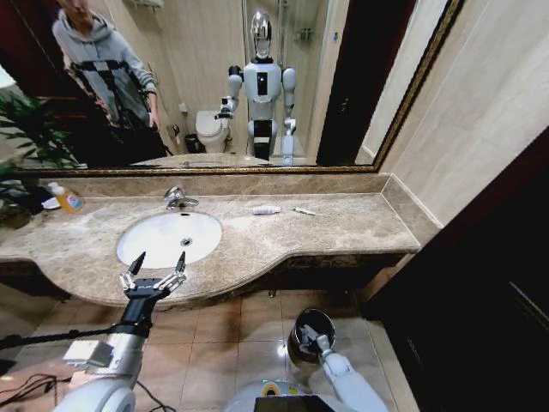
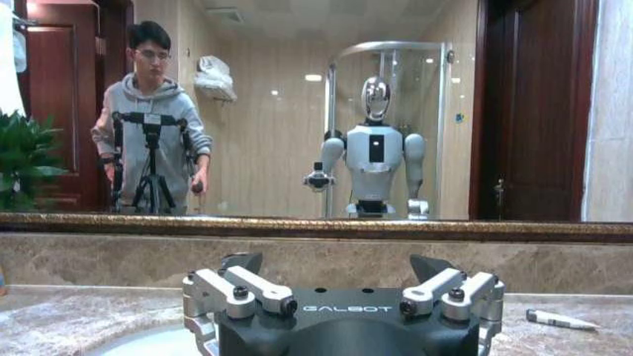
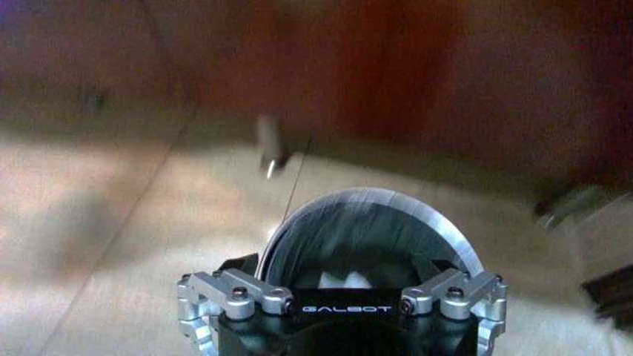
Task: Pick up the trash from the sink and place it in the trash bin.
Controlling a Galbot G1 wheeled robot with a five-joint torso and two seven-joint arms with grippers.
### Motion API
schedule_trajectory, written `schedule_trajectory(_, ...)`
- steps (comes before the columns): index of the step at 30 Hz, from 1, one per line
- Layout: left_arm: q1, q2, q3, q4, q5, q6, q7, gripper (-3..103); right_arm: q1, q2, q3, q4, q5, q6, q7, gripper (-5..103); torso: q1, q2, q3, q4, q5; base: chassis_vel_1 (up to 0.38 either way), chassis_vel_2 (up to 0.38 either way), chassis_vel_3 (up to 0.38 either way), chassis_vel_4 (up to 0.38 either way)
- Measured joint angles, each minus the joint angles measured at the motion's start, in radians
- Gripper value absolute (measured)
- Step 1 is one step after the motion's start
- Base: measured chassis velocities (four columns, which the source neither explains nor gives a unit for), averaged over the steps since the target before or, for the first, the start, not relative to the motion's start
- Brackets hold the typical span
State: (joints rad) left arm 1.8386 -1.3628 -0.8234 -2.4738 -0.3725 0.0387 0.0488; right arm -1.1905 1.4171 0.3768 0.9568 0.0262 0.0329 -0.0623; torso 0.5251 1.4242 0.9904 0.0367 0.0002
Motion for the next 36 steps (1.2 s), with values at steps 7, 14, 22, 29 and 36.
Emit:
schedule_trajectory(7, 0.0, 0.0, 0.0, 0.0, 0.0, 0.0, 0.0, 100, -0.211, -0.019, 0.107, 0.428, 0.055, 0.013, -0.043, 100, 0.0, 0.0, 0.0, -0.0002, -0.0001, 0.0, 0.0, 0.0, 0.0)
schedule_trajectory(14, 0.0, 0.0, 0.0, 0.0, 0.0, 0.0, 0.0, 100, -0.347, 0.017, 0.149, 0.789, 0.057, -0.077, -0.055, 100, 0.0, 0.0, 0.0, 0.0001, -0.0002, 0.0, 0.0, 0.0, 0.0)
schedule_trajectory(22, 0.0, 0.0, 0.0, 0.0, 0.0, 0.0, 0.0, 100, -0.413, 0.046, 0.145, 0.958, 0.031, -0.129, -0.029, 100, 0.0, 0.0, 0.0, 0.0, -0.0003, 0.0, 0.0, 0.0, 0.0)
schedule_trajectory(29, 0.0, 0.0, 0.0, 0.0, 0.0, 0.0, 0.0, 100, -0.453, 0.043, 0.146, 1.064, 0.042, -0.13, -0.017, 100, 0.0, 0.0, 0.0, 0.0, -0.0002, 0.0, 0.0, 0.0, 0.0)
schedule_trajectory(36, 0.0, 0.0, 0.0, 0.0, 0.0, 0.0, 0.0, 100, -0.415, -0.004, 0.14, 1.138, 0.092, -0.151, -0.017, 100, 0.0, 0.0, 0.0, 0.0, -0.0003, 0.0, 0.0, 0.0, 0.0)
